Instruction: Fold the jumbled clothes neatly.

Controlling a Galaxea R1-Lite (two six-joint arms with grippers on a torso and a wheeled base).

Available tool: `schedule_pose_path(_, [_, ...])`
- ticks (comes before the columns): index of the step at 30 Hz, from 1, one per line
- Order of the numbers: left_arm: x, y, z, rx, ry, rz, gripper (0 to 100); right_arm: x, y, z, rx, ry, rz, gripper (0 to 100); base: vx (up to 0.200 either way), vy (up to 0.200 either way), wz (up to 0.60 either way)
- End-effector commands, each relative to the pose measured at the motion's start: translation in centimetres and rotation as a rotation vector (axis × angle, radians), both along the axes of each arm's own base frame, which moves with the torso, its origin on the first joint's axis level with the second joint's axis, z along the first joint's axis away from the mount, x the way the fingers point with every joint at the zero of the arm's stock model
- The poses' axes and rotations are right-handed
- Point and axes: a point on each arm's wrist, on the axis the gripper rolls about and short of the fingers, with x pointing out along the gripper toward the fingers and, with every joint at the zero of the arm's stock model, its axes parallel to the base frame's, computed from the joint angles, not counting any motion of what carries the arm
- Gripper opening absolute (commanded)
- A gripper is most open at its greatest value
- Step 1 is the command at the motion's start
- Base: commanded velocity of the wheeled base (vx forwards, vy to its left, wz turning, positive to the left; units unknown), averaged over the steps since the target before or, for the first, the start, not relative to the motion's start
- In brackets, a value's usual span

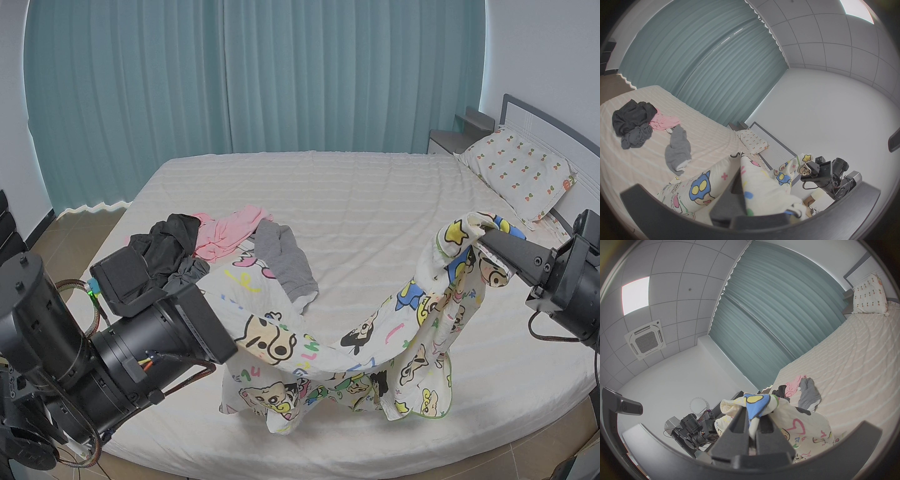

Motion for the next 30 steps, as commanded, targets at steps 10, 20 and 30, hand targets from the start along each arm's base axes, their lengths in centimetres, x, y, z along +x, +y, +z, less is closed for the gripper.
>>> schedule_pose_path(10, [-0.02, -0.29, 0.07, -0.002, -0.002, -0.008, 0, -0.13, -0.26, 0.24, -0.001, -0.001, -0.007, 0, 0.0, -0.2, 0.0])
schedule_pose_path(20, [0.09, -0.45, 0.13, -0.001, -0.005, -0.003, 0, 0.31, 0.09, 0.44, -0.003, -0.001, -0.005, 0, 0.0, -0.2, 0.0])
schedule_pose_path(30, [0.12, -0.42, 0.1, -0.003, -0.007, 0.002, 0, 0.25, -0.07, 0.3, -0.005, 0.002, -0.01, 0, 0.0, -0.2, 0.0])
